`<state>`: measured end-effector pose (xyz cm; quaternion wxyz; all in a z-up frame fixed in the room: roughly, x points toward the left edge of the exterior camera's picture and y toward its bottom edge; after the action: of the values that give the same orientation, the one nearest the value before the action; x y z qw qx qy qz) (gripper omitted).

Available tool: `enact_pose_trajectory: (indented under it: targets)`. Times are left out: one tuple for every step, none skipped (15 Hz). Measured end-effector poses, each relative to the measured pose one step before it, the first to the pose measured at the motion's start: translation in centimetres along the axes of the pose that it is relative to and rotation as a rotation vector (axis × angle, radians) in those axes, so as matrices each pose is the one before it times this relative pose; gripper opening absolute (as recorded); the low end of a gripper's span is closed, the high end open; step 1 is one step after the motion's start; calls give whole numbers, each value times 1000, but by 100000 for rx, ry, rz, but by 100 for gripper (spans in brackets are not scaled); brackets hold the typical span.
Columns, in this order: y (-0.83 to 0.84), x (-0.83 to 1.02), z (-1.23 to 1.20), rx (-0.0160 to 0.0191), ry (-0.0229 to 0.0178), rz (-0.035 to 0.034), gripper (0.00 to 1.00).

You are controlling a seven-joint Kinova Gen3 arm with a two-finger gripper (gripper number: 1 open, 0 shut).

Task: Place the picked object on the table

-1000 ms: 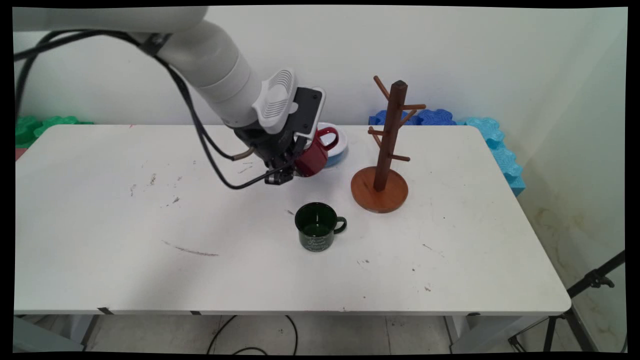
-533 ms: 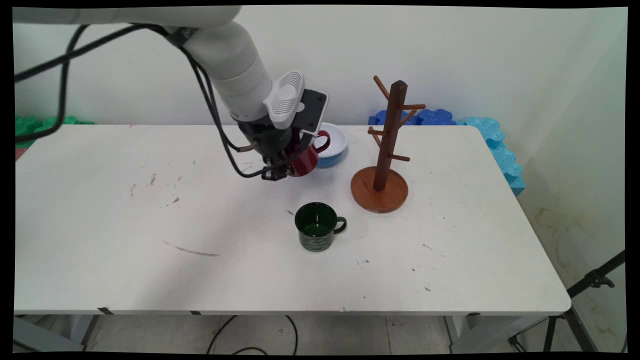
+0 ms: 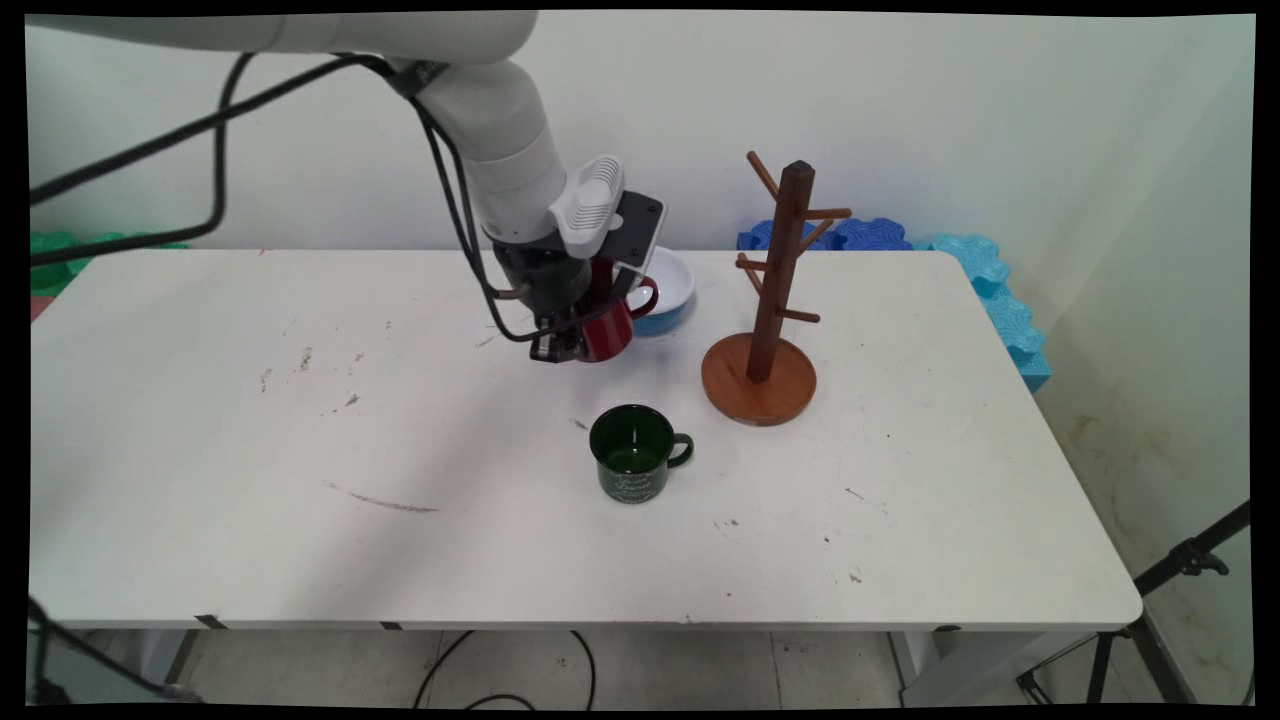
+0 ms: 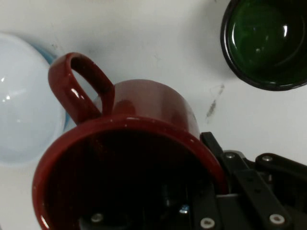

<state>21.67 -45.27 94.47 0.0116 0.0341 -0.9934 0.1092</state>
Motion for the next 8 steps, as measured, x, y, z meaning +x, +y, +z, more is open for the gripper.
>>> enact_pose_trajectory:
  targets:
    - [-381, 10, 422, -784, 86, -29, 0]
    - [-292, 6, 339, -636, 105, -28, 0]
    - [-303, -14, 355, -636, 152, -94, 0]
    - [-430, -19, 524, -921, 169, -140, 0]
    - [-427, -14, 488, -824, 188, -138, 0]
    - [-325, -38, 414, -736, 168, -216, 0]
    - [-355, -34, 476, -874, 278, -269, 0]
    - [-329, -31, 470, -867, 354, -273, 0]
